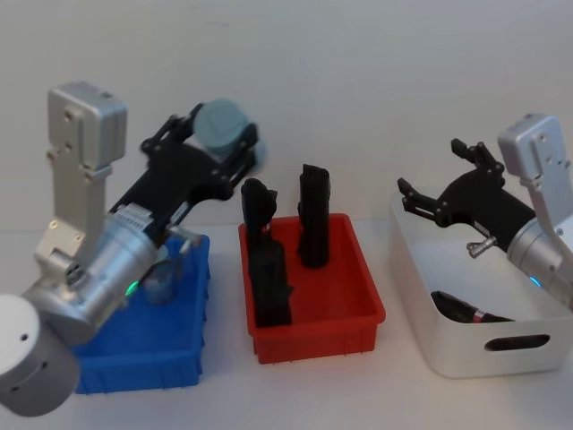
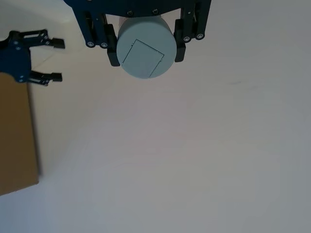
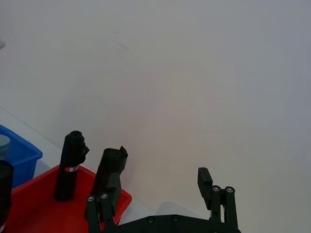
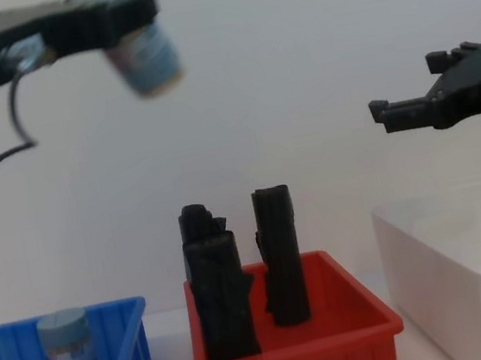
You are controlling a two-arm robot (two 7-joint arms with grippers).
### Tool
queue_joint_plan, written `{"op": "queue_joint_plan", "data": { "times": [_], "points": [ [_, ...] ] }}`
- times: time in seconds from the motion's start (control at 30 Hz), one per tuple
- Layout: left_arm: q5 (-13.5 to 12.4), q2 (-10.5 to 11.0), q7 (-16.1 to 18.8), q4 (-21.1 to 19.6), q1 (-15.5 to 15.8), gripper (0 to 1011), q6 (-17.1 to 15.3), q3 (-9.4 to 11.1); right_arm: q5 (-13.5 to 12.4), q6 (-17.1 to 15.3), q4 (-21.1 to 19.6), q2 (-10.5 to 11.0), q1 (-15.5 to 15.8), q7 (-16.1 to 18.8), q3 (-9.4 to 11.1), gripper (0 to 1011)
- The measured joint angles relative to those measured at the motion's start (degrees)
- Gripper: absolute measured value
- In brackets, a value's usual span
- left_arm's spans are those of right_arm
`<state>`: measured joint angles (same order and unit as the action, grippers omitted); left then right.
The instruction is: Pick the cotton swabs from the blue box and place them into the white box.
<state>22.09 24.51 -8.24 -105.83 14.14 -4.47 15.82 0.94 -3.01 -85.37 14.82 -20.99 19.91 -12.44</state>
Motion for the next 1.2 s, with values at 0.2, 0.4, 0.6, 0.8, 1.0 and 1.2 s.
{"op": "queue_joint_plan", "data": {
  "times": [0.2,0.4,0.6,0.8,1.0,1.2],
  "points": [
    [-0.52,-3.01,-3.35,0.09,1.99,671,1.27,1.54,0.37,1.4,-0.88,0.37,0.69,1.08,-0.28,1002],
    [-0.86,-6.19,-6.94,1.02,3.99,671,2.3,3.35,0.54,3.49,-1.64,0.92,1.4,2.55,-0.42,1002],
    [-0.97,-9.63,-10.47,2.68,5.96,671,3.26,5.35,1.49,5.94,-2.52,1.53,2.1,4.29,-0.64,1002],
    [-1.09,-12.81,-13.47,4.65,7.73,671,4.4,7.31,2.9,8.15,-3.72,2.1,2.71,5.95,-0.98,1002],
    [-0.94,-14.07,-14.7,5.21,8.21,671,5.59,8.21,3.66,9.32,-4.42,2.32,2.85,6.92,-1.26,1002],
    [-0.75,-14.1,-14.71,4.65,7.81,671,6.23,8.53,4.31,10.04,-4.74,2.3,2.79,7.04,-1.5,1002]
  ]
}}
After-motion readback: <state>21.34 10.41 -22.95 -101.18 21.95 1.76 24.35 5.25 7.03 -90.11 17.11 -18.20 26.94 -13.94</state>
